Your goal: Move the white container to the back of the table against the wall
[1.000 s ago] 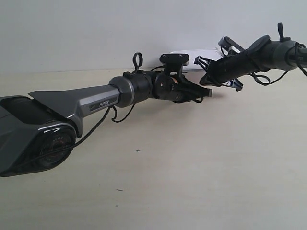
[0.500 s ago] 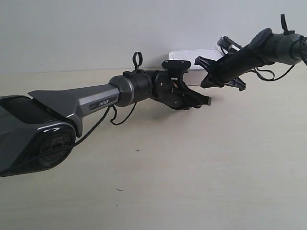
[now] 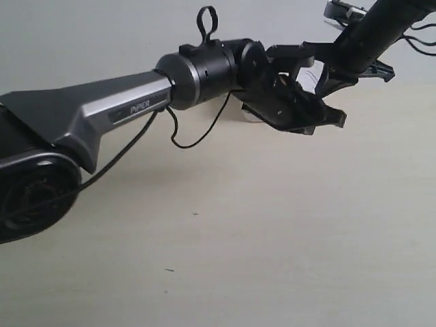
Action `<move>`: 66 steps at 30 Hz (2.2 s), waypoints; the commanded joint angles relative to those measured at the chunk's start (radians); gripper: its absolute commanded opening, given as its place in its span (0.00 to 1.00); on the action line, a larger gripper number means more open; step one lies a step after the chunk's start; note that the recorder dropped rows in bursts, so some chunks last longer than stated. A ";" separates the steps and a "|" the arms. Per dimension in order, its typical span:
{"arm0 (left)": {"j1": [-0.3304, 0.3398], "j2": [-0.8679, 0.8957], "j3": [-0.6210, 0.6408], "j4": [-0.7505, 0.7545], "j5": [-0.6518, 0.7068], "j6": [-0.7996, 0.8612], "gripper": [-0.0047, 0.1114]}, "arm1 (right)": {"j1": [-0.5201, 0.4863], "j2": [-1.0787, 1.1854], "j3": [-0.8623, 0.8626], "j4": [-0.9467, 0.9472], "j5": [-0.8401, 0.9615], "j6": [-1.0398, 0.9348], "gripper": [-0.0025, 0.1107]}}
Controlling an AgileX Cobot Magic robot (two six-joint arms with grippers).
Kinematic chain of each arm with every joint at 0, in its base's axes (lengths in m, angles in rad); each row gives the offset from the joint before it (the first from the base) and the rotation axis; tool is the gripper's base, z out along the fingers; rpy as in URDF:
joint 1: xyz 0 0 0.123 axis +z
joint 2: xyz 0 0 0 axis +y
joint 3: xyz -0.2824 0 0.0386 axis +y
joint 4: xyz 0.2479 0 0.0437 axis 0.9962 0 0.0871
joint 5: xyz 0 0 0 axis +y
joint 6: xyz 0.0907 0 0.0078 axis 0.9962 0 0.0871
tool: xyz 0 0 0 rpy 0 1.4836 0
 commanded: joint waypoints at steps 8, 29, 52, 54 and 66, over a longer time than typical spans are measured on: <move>-0.002 -0.720 0.814 0.039 -0.306 0.068 0.04 | -0.001 -0.596 0.474 -0.007 -0.122 -0.122 0.02; 0.213 -2.111 1.932 0.074 -0.573 0.082 0.04 | 0.001 -1.787 1.447 0.149 -0.372 -0.399 0.02; 0.213 -1.964 2.140 0.160 -1.066 0.243 0.04 | 0.001 -1.814 1.743 0.413 -0.958 -0.535 0.02; 0.213 -1.964 2.140 0.160 -1.066 0.243 0.04 | 0.001 -1.814 1.743 0.413 -0.958 -0.533 0.02; 0.222 -1.976 2.140 0.160 -1.062 0.243 0.04 | 0.001 -1.814 1.743 0.416 -0.958 -0.533 0.02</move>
